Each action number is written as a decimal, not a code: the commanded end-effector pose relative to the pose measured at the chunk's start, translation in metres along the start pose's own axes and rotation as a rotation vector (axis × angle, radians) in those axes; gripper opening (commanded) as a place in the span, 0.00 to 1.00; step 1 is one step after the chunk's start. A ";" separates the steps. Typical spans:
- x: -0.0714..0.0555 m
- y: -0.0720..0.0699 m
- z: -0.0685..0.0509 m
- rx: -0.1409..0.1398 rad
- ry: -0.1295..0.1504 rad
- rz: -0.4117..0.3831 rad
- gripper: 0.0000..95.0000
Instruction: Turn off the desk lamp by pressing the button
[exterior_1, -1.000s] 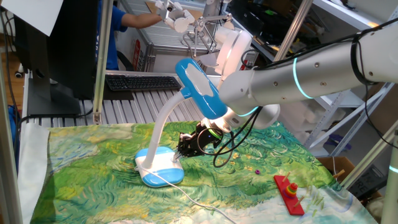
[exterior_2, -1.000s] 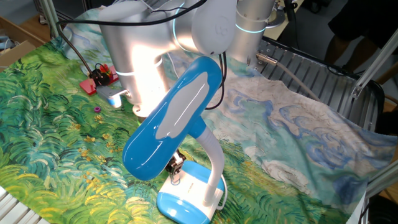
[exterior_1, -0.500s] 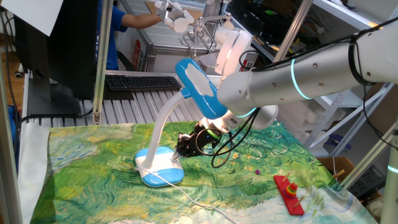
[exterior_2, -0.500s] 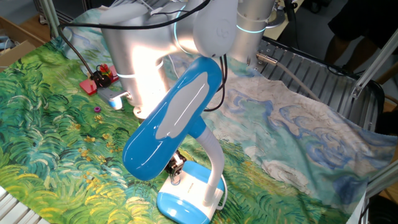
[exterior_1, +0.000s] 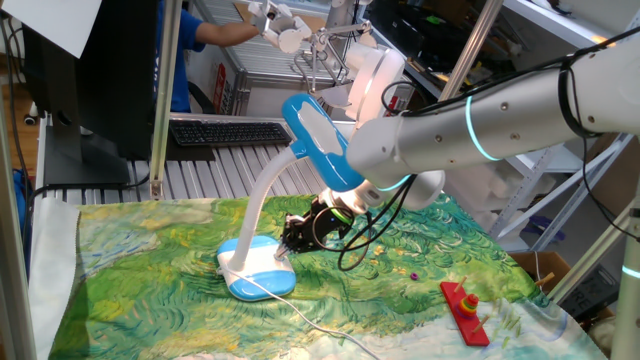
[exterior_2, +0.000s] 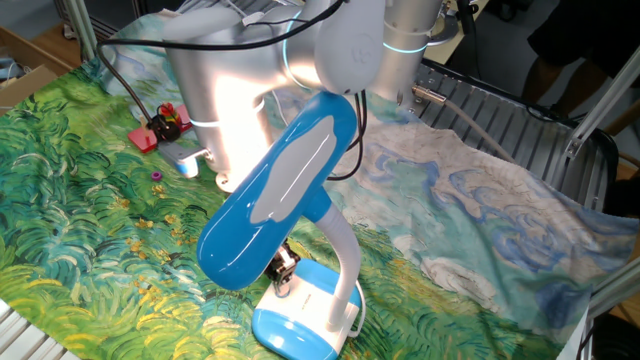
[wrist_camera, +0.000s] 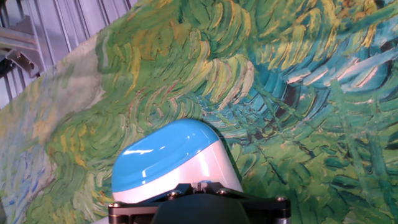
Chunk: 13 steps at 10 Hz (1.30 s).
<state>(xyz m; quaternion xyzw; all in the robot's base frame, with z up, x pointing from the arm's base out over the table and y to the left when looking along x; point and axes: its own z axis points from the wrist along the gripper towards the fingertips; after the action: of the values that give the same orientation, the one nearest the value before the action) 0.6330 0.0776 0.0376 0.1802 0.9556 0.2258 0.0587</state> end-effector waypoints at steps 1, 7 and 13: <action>0.000 0.000 0.001 0.005 -0.002 0.003 0.00; 0.000 -0.006 0.005 0.006 0.003 0.017 0.00; 0.001 -0.006 0.006 -0.003 0.007 0.026 0.00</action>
<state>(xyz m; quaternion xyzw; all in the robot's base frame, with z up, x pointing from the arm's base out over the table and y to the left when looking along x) 0.6305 0.0742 0.0332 0.1924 0.9529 0.2286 0.0529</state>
